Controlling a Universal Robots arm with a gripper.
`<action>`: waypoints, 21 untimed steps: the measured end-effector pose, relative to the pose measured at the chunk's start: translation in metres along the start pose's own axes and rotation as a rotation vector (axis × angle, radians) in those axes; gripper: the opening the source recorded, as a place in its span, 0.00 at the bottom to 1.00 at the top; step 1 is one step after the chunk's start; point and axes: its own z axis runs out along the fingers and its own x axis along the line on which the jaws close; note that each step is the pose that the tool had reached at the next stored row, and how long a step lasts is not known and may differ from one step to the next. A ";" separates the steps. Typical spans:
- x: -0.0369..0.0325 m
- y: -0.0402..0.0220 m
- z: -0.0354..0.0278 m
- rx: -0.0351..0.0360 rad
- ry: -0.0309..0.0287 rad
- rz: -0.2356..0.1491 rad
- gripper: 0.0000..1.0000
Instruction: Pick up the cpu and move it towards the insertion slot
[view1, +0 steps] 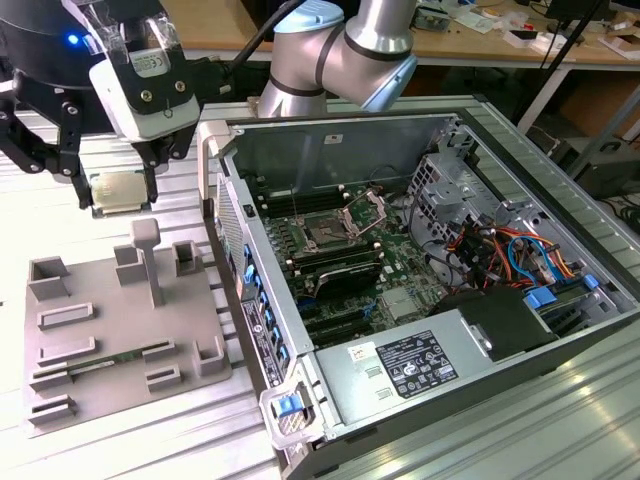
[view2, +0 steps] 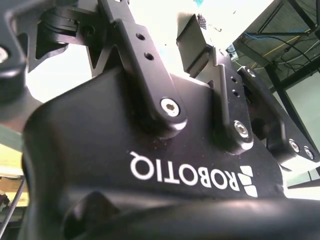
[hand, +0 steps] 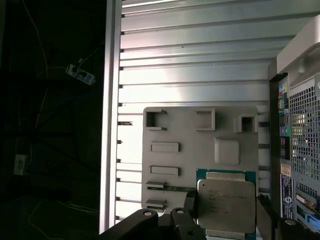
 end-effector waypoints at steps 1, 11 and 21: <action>-0.0028 -0.0001 0.0000 -0.0001 0.0000 0.000 0.54; -0.0280 -0.0006 0.0001 0.0000 0.0001 0.000 0.54; -0.0553 -0.0012 0.0002 0.0000 0.0000 0.000 0.54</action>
